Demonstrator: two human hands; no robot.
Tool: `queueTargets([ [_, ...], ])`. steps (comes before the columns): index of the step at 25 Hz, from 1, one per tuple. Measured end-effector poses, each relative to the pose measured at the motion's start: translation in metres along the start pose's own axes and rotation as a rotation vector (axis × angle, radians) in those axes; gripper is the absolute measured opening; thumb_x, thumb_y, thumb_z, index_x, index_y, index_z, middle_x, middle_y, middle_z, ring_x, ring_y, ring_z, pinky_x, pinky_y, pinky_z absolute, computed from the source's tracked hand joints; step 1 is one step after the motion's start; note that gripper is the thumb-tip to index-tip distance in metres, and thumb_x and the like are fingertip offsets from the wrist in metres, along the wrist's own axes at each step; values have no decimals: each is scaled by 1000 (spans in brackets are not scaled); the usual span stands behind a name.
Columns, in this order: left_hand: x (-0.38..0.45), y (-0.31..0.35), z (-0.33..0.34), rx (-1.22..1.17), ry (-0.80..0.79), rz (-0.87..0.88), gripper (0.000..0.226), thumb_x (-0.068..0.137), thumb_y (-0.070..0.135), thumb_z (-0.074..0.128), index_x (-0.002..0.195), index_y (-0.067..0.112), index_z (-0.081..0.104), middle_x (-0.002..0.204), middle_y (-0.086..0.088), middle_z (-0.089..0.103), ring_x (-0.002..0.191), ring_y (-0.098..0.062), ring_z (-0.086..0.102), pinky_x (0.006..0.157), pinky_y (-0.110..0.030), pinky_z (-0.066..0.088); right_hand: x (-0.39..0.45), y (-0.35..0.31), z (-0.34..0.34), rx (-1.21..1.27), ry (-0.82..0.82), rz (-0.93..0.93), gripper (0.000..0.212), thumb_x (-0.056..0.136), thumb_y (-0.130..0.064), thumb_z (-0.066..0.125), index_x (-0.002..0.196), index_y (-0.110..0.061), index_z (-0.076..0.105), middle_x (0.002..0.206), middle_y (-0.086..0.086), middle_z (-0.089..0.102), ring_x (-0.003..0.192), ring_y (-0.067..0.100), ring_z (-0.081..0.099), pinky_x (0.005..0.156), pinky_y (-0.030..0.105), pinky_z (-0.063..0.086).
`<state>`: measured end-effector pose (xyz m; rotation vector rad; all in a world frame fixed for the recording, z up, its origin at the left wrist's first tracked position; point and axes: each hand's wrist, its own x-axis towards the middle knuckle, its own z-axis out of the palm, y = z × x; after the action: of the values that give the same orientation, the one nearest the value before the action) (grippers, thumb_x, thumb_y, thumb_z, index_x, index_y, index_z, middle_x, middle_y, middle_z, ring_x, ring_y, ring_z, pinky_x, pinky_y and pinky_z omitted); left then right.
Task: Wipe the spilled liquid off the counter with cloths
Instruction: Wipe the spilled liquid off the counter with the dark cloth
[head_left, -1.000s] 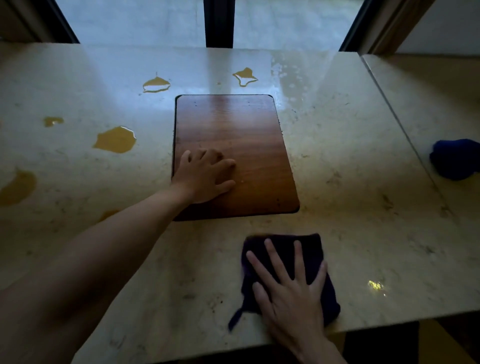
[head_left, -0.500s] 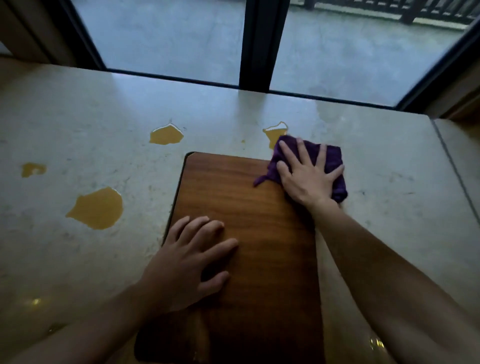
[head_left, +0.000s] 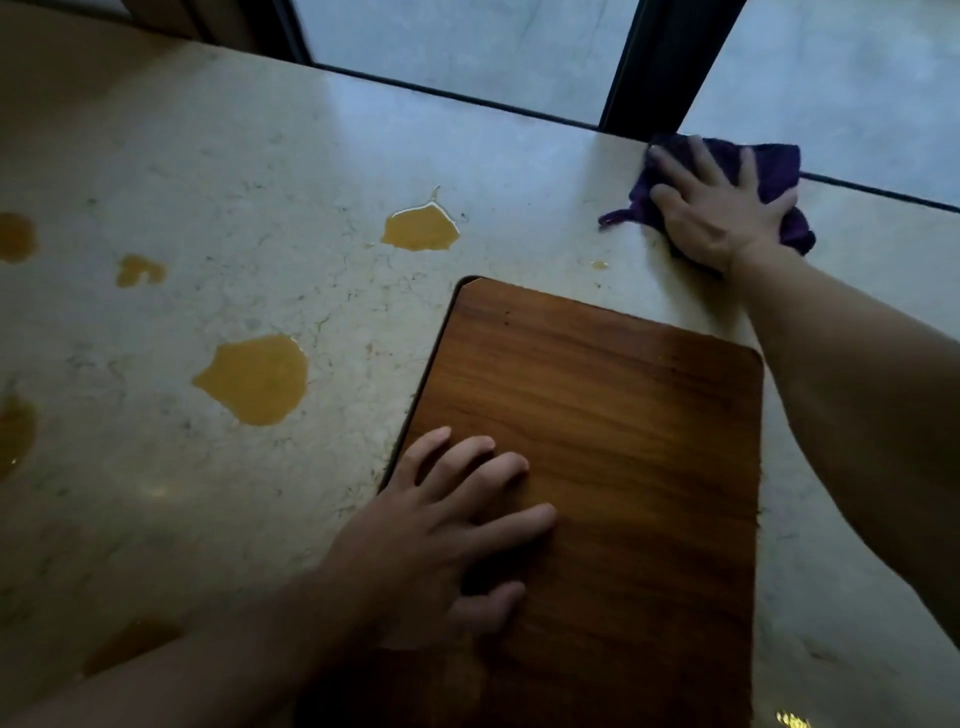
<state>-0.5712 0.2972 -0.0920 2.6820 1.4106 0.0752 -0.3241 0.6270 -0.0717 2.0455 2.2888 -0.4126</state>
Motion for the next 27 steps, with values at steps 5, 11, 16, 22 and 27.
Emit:
queueTargets([
  [5, 1, -1, -3, -12, -10, -5, 60, 90, 68, 35, 144, 43, 34, 150, -3, 34, 141, -30, 29, 115, -56, 23, -122, -25, 29, -56, -16, -127, 48, 97, -62, 16, 143, -68, 2, 162, -24, -9, 150, 27, -15, 107, 74, -9],
  [11, -26, 24, -14, 56, 21, -113, 51, 91, 55, 35, 133, 31, 50, 140, -8, 49, 130, -33, 44, 101, -49, 36, -359, -49, 86, -170, 69, -96, 50, 96, -63, 8, 146, -63, -1, 164, -16, 0, 151, 34, 0, 106, 77, 8],
  [16, -105, 4, -27, 43, -76, -148, 48, 95, 54, 36, 140, 36, 37, 147, -4, 38, 136, -29, 35, 106, -49, 32, -573, -101, 141, -107, 19, -15, 51, 96, -64, 5, 147, -62, 2, 163, -18, 2, 151, 32, -4, 107, 76, 4],
  [22, -140, -47, -36, -62, -136, -178, 57, 94, 62, 36, 146, 38, 30, 161, -1, 21, 145, -29, 24, 113, -52, 27, -659, -168, 177, -173, -40, 67, 55, 98, -61, 13, 150, -50, 24, 161, -9, 24, 146, 37, 23, 101, 79, 14],
  [27, -141, -136, -46, 30, 100, -369, 71, 85, 68, 31, 143, 26, 36, 152, -12, 31, 134, -39, 34, 100, -57, 39, -604, -180, 174, -149, -36, 127, 56, 97, -63, 13, 150, -51, 23, 163, -9, 20, 146, 35, 19, 101, 77, 12],
])
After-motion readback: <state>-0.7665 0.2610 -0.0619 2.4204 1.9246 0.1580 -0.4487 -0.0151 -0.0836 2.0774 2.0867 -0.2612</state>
